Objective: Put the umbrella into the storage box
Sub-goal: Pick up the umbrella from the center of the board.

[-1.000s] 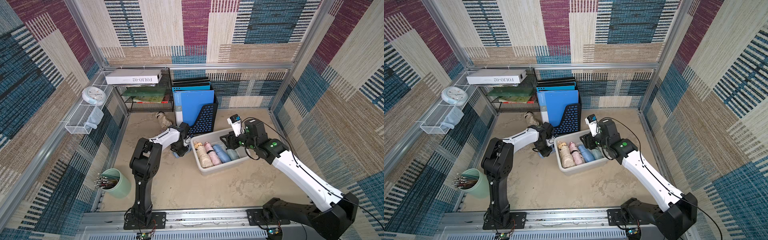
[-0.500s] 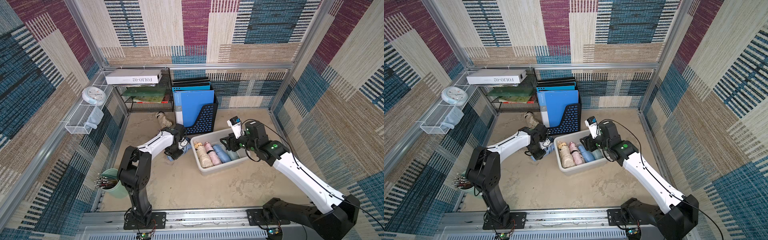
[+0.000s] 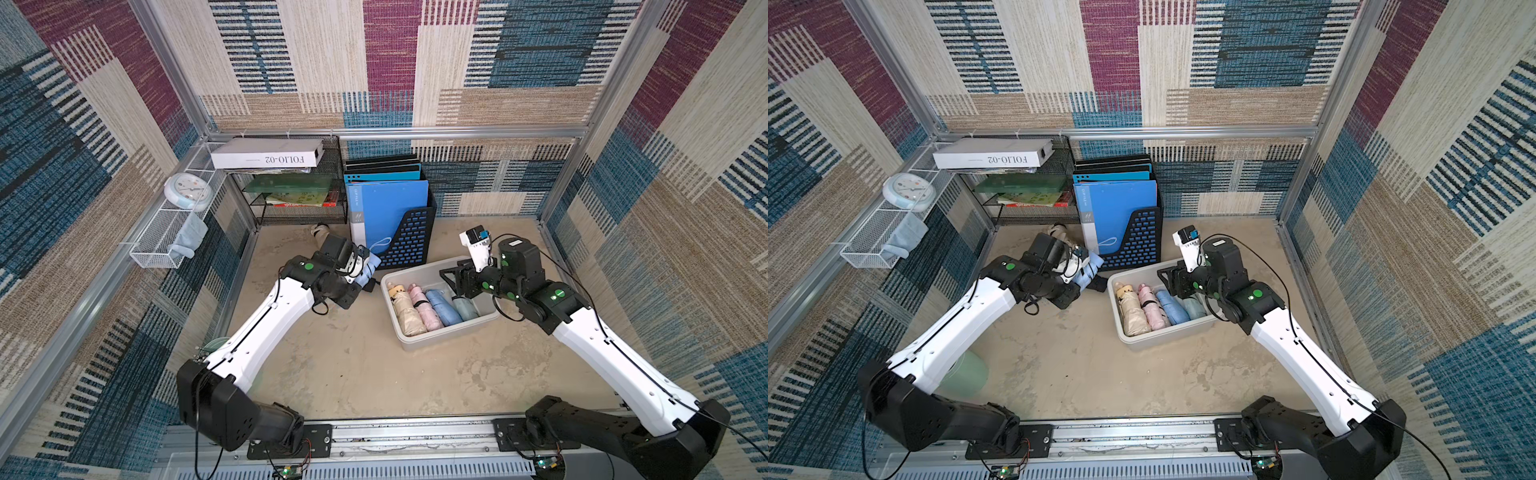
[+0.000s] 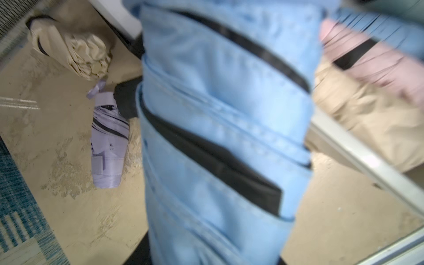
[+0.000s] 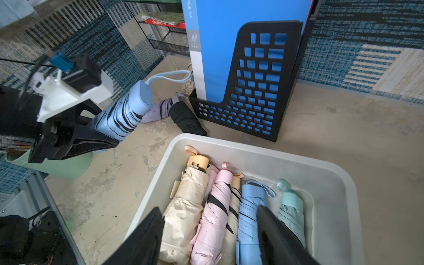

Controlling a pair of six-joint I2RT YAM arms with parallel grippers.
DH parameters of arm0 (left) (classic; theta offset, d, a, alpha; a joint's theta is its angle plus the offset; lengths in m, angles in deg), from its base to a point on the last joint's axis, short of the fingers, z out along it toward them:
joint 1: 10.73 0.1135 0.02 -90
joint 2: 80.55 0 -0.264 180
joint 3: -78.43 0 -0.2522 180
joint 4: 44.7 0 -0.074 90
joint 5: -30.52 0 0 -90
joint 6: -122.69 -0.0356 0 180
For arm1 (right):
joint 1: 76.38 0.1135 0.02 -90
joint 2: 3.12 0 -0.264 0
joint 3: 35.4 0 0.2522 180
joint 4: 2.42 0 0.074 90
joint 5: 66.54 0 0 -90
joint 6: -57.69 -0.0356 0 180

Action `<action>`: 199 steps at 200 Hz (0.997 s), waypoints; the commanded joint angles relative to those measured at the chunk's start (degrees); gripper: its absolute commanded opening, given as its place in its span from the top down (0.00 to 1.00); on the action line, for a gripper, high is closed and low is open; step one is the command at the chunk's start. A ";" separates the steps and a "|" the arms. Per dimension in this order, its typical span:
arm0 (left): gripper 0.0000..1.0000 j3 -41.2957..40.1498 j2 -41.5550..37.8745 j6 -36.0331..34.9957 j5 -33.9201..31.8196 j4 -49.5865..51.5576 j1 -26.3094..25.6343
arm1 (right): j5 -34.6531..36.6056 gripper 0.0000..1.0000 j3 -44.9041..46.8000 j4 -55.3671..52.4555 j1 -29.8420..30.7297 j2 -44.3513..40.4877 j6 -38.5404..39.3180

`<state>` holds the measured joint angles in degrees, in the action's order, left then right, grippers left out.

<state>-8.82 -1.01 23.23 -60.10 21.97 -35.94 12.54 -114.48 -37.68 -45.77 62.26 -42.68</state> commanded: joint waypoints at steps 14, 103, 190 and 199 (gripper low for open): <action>0.69 -0.06 -4.94 11.26 6.77 -11.99 -1.85 | -5.58 0.31 -1.81 5.76 0.14 1.18 -6.36; 0.69 -8.57 -9.82 16.98 -0.61 -33.47 -12.38 | -6.05 0.28 -3.01 19.62 7.46 5.57 -20.28; 0.69 -10.33 -8.90 19.01 -3.99 -36.24 -15.54 | -4.59 0.29 -5.16 24.84 11.46 12.34 -23.62; 0.69 -10.51 -9.12 19.18 -4.21 -36.72 -15.60 | -3.76 0.30 -5.59 24.94 11.51 13.08 -23.72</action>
<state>-19.08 -9.88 41.55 -62.70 -9.94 -51.24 6.95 -118.92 -15.37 -34.44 74.02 -65.35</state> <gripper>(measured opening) 0.456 0.713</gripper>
